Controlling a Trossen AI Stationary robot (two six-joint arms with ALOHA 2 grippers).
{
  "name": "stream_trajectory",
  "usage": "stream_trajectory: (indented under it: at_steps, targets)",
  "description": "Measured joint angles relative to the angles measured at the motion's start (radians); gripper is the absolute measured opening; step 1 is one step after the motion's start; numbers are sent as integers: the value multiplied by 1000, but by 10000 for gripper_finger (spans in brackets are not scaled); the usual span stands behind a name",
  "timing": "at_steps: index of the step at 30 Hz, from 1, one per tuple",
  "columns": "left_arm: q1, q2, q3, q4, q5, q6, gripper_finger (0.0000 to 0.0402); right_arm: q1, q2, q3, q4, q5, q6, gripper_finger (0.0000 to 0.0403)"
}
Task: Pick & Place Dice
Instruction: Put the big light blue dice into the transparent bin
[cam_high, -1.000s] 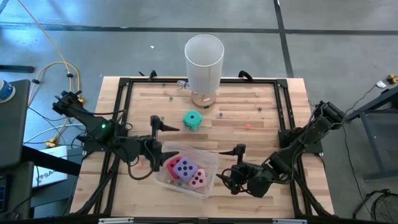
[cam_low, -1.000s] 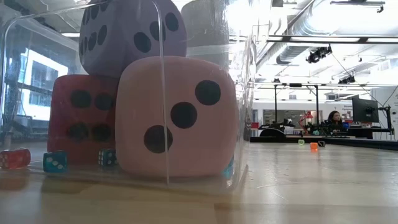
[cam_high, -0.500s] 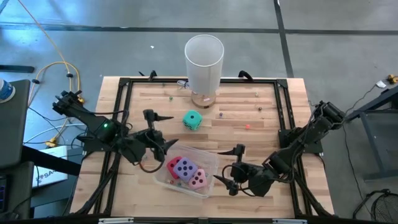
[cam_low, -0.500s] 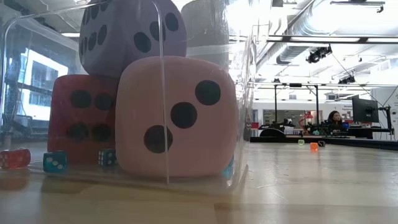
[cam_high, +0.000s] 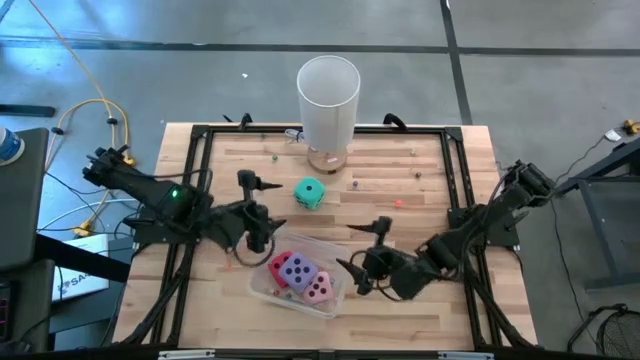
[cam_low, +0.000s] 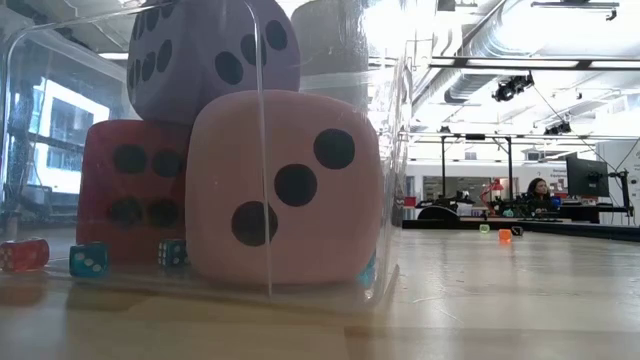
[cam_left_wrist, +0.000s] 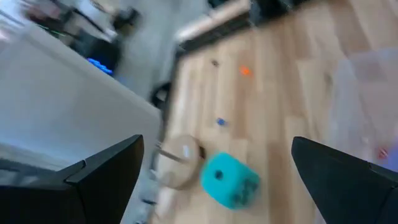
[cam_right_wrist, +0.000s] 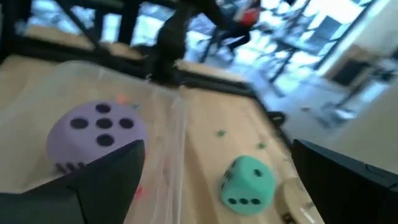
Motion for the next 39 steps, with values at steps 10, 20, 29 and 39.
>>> stream_trajectory:
  at_steps: [10, 20, 29, 39]
  targets:
    - [347, -133, -44, -119, 537, 52, 400, -272, -39, 1, -110, -395, -96, 396]
    - [616, -483, -581, 350, 542, 56, 400, -359, -189, -118, -190, -559, 43, 396]
    - [816, -468, -826, 591, 944, 117, 400, -568, -349, -459, 189, -804, -73, 396]
    - [904, -225, -849, 828, 1183, 106, 400, -815, -257, -704, 680, -1052, -150, 396]
